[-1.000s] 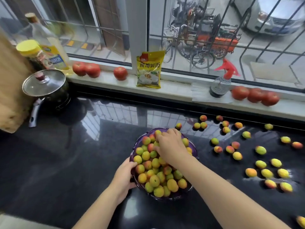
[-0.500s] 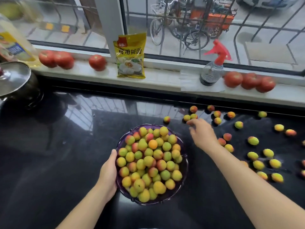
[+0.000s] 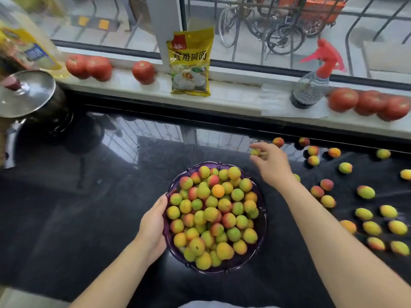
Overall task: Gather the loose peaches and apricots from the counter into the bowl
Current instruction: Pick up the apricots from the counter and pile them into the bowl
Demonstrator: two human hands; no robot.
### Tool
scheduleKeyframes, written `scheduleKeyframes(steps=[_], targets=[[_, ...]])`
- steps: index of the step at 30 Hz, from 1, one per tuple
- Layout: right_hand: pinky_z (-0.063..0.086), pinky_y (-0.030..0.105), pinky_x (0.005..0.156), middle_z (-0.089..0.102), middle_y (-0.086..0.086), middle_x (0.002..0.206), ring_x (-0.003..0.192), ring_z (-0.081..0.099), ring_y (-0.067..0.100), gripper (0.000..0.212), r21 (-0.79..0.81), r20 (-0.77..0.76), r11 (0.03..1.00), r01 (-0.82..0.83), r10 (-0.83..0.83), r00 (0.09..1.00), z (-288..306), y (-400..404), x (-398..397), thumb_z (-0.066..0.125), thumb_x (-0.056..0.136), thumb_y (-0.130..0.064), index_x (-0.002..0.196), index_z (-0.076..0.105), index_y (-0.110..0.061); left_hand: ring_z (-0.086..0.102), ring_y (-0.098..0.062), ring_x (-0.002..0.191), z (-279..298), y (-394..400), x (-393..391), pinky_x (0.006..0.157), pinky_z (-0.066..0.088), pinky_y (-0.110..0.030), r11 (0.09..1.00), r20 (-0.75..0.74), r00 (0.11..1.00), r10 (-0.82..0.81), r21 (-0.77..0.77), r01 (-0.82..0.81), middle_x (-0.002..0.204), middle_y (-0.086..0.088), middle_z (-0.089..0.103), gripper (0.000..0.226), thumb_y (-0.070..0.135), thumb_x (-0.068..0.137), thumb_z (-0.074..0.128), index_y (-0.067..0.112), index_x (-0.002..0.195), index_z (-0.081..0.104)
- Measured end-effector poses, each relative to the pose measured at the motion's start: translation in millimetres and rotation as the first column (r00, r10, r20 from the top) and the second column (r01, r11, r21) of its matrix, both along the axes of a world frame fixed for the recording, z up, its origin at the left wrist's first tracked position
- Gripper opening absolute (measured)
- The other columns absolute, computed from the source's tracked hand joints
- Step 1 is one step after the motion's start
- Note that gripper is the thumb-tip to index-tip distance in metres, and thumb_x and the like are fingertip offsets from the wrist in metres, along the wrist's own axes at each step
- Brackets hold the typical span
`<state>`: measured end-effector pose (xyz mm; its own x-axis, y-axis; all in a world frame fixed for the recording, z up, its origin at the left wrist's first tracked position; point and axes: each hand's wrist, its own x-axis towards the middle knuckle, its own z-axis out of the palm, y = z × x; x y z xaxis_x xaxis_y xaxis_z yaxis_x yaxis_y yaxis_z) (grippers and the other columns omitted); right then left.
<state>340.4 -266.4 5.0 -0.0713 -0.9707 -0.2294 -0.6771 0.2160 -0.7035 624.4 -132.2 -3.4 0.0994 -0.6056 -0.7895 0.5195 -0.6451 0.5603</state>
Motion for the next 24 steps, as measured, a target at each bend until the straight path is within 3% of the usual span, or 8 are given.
scheduleKeyframes(steps=[3,5,7,9,13,17,20,24], targets=[[0.056,0.029,0.084,0.072,0.002,0.104,0.091,0.07,0.013,0.03,0.052,0.316,0.983,0.177,-0.184,0.931,37.0,65.4,-8.5,0.069,0.094,-0.012,0.118,0.071,-0.029,0.07,-0.036,0.118,-0.4,5.7,-3.6,0.101,0.053,-0.055,0.999,-0.058,0.997,0.044,0.015,-0.043,0.128,-0.017,0.072,0.045,0.04,0.112,0.037,0.012,0.134,0.064],[0.055,0.023,0.08,0.075,0.001,0.101,0.09,0.073,0.012,0.029,0.119,0.395,0.97,0.211,-0.241,0.886,49.1,106.5,-6.4,0.066,0.097,-0.013,0.119,0.071,-0.03,0.071,-0.035,0.115,0.0,15.1,-10.8,0.092,0.057,-0.051,0.996,-0.082,0.993,0.087,0.02,-0.086,0.127,-0.015,0.073,0.045,0.042,0.111,0.037,0.014,0.136,0.063],[0.057,0.026,0.082,0.077,-0.001,0.101,0.089,0.074,0.013,0.029,0.163,0.443,0.958,0.237,-0.285,0.85,48.5,138.3,-1.8,0.06,0.1,-0.01,0.118,0.072,-0.031,0.074,-0.031,0.11,-1.1,28.6,-20.8,0.081,0.061,-0.045,0.991,-0.095,0.986,0.133,0.027,-0.131,0.126,-0.013,0.074,0.046,0.043,0.111,0.037,0.014,0.137,0.062],[0.058,0.025,0.082,0.078,-0.003,0.101,0.089,0.075,0.013,0.035,0.174,0.429,0.962,0.211,-0.267,0.863,45.7,162.9,5.0,0.059,0.1,-0.004,0.116,0.072,-0.032,0.073,-0.031,0.112,-1.2,42.6,-31.2,0.082,0.06,-0.044,0.985,-0.119,0.977,0.174,0.025,-0.173,0.127,-0.013,0.073,0.047,0.043,0.112,0.036,0.013,0.14,0.06],[0.057,0.02,0.076,0.072,-0.012,0.105,0.087,0.071,0.005,0.04,0.096,0.314,0.988,0.121,-0.146,0.938,45.2,195.9,23.1,0.073,0.09,-0.006,0.11,0.066,-0.041,0.065,-0.034,0.124,0.5,64.9,-39.1,0.103,0.051,-0.055,0.995,-0.171,0.98,0.098,-0.013,-0.102,0.135,-0.012,0.069,0.048,0.04,0.114,0.029,0.015,0.148,0.052],[0.052,0.017,0.081,0.062,-0.02,0.105,0.094,0.062,0.001,0.035,-0.023,0.1,1.0,-0.015,0.018,0.995,41.9,211.4,51.8,0.079,0.084,-0.015,0.104,0.06,-0.035,0.069,-0.031,0.12,-3.8,71.4,-26.4,0.095,0.056,-0.057,0.996,-0.075,0.996,-0.046,-0.081,0.04,0.132,-0.005,0.072,0.04,0.035,0.114,0.03,0.027,0.141,0.058],[0.051,0.026,0.083,0.055,-0.014,0.107,0.097,0.056,0.008,0.024,-0.078,-0.098,0.993,-0.089,0.081,0.992,35.0,212.6,77.7,0.069,0.088,-0.018,0.107,0.058,-0.028,0.07,-0.029,0.118,-3.5,69.7,-19.9,0.085,0.06,-0.049,0.986,0.01,0.992,-0.126,-0.106,0.127,0.127,0.0,0.074,0.036,0.031,0.114,0.033,0.032,0.137,0.061],[0.053,0.043,0.066,0.053,-0.005,0.096,0.083,0.056,0.022,0.018,-0.122,-0.365,0.98,-0.16,0.105,0.925,27.2,205.4,102.3,0.059,0.084,-0.018,0.101,0.055,-0.023,0.068,-0.03,0.12,-2.3,69.4,-17.6,0.089,0.059,-0.05,0.981,0.014,0.988,-0.154,-0.119,0.155,0.126,0.001,0.075,0.036,0.031,0.113,0.034,0.033,0.138,0.06]])
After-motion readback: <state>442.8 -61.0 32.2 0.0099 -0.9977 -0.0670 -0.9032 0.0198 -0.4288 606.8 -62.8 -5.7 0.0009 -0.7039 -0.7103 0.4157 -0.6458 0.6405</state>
